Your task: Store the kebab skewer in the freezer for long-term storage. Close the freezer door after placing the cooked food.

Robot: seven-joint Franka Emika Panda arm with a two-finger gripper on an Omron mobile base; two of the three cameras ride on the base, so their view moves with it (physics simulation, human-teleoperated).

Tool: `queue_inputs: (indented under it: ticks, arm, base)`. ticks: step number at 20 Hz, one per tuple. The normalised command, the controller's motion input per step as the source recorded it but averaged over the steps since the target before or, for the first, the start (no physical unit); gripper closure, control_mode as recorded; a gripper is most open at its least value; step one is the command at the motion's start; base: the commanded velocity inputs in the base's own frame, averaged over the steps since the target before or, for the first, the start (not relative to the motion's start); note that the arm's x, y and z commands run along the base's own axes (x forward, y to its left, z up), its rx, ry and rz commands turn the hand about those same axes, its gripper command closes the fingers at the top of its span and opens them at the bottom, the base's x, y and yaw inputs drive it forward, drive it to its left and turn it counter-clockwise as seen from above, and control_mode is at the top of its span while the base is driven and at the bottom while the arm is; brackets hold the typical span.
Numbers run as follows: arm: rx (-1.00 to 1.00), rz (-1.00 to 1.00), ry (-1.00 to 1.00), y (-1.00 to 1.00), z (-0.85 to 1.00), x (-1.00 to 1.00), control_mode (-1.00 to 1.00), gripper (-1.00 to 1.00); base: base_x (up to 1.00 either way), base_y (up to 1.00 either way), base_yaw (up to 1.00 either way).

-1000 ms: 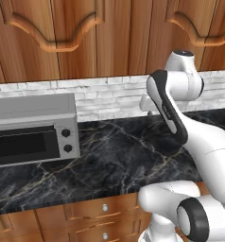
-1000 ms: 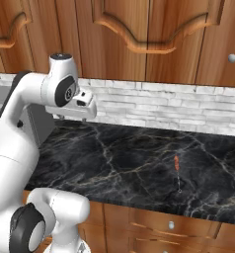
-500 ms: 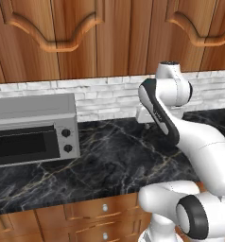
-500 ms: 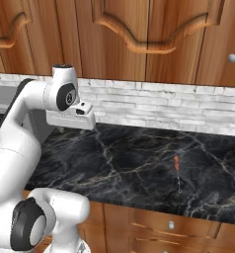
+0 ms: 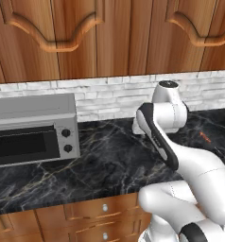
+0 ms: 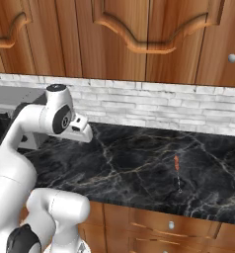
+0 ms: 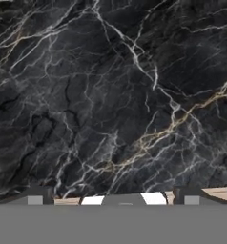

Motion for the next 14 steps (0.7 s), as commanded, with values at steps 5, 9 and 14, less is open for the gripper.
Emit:
queue_inputs:
  ticks: [5,9,14]
  arm:
    - [0.0,0.0,0.0,-0.16,-0.57,0.0,-1.0,-1.0]
    - [0.0,0.0,0.01,-0.21,-0.44,0.0,-1.0,-1.0]
    - [0.0,0.0,0.08,-0.04,-0.25,0.0,-1.0,-1.0]
  base:
    - [0.0,0.0,0.0]
    - [0.0,0.0,0.0]
    - [0.0,0.0,0.0]
